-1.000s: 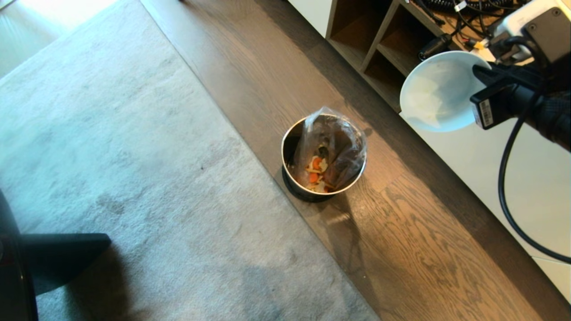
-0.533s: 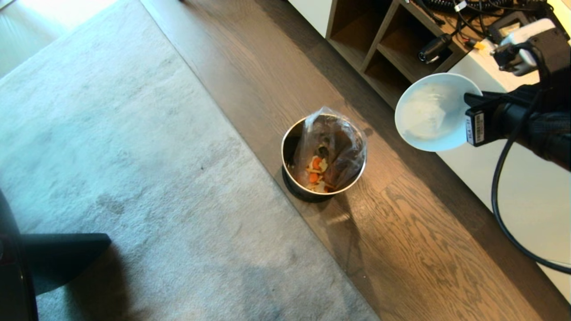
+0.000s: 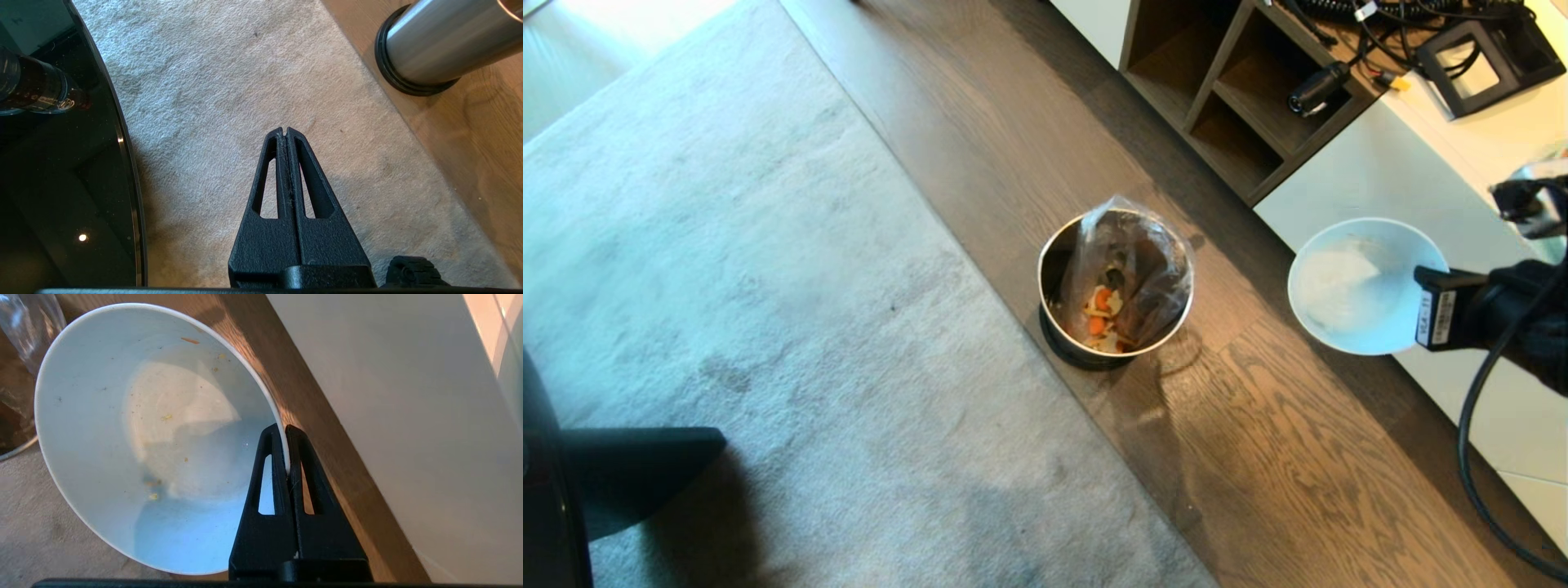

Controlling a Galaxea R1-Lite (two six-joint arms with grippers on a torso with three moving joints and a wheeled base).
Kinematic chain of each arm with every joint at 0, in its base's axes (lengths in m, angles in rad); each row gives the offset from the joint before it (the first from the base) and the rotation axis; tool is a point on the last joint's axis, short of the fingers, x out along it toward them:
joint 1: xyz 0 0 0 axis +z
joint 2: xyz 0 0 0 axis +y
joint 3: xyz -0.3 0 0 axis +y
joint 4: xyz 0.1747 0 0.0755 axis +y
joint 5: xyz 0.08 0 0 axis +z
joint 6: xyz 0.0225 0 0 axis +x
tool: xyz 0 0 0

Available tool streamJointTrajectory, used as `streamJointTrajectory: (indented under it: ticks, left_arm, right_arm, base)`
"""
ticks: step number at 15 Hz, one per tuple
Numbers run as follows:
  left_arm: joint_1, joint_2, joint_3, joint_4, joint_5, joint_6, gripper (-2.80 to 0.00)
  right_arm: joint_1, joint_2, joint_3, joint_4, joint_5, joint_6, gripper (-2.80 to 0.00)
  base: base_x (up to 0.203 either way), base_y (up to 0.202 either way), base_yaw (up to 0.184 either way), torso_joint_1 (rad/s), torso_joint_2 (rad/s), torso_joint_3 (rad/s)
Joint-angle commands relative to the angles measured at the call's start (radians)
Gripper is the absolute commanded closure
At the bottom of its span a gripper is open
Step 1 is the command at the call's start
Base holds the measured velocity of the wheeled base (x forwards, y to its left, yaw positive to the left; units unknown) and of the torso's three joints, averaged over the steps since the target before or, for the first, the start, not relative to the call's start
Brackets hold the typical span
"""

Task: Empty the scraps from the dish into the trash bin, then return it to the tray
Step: Put the bowl back to the table

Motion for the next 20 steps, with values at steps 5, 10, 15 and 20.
streamJointTrajectory:
  ticks: [5, 10, 15, 20]
  left_arm:
    - [0.000, 0.000, 0.000, 0.000, 0.000, -0.001, 0.00]
    - [0.000, 0.000, 0.000, 0.000, 0.000, -0.001, 0.00]
    - [0.000, 0.000, 0.000, 0.000, 0.000, -0.001, 0.00]
    - [0.000, 0.000, 0.000, 0.000, 0.000, -0.001, 0.00]
  right_arm:
    - [-0.062, -0.203, 0.248, 0.002, -0.003, 0.072, 0.00]
    - [-0.169, -0.383, 0.457, -0.024, 0.006, 0.071, 0.00]
    - [-0.366, -0.666, 0.638, -0.033, 0.159, 0.006, 0.00]
    - [-0.531, -0.994, 0.676, 0.243, 0.349, -0.095, 0.00]
  base:
    - [0.000, 0.000, 0.000, 0.000, 0.00, 0.000]
    - [0.000, 0.000, 0.000, 0.000, 0.00, 0.000]
    - [0.000, 0.000, 0.000, 0.000, 0.00, 0.000]
    - [0.000, 0.000, 0.000, 0.000, 0.00, 0.000]
